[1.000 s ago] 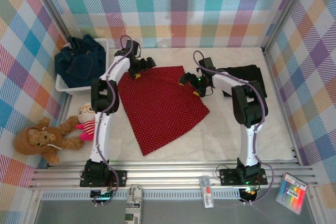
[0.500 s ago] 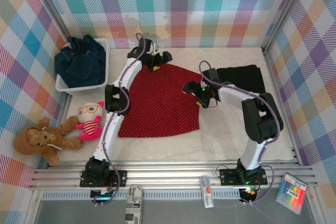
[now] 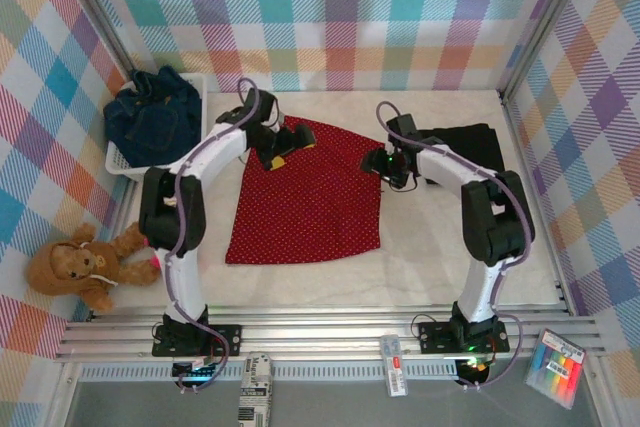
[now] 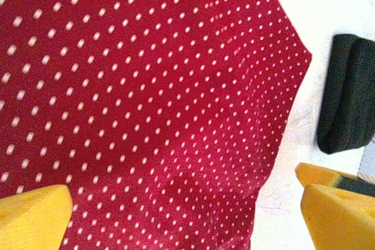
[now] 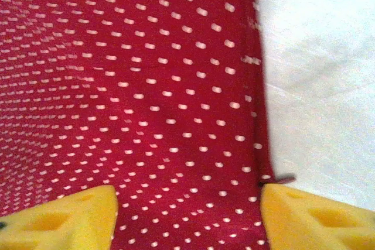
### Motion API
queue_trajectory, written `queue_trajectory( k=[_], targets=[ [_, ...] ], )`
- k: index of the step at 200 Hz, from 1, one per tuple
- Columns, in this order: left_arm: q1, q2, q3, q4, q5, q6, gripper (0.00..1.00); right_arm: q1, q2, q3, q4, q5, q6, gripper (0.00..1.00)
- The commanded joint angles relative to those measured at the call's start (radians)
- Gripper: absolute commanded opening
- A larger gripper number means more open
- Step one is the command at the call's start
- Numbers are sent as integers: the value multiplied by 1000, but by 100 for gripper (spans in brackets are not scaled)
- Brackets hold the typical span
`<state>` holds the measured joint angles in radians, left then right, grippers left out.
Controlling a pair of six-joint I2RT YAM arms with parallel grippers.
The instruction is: Fold and stack the skirts
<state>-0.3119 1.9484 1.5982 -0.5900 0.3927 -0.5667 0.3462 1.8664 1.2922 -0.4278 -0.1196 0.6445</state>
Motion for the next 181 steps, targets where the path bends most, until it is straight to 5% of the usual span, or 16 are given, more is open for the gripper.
queue_trajectory(
  k=[1,62,95,129,181],
  targets=[
    [0,-104,-154,31,-53,-75,100,-3,30,6,-53,-2,-63,56],
    [0,-430,-672,64,-139,-299,100,-3,79,-18,-36,52,-89,14],
    [0,-556,-886,43,-170,-375,100,-4,106,-16,-56,104,-132,6],
    [-1,-641,-869,-5,-123,-331,100,7,63,33,-142,142,-149,31],
    [-108,-587,-668,42,118,-248,100,15,62,161,-56,-54,-110,72]
  ],
)
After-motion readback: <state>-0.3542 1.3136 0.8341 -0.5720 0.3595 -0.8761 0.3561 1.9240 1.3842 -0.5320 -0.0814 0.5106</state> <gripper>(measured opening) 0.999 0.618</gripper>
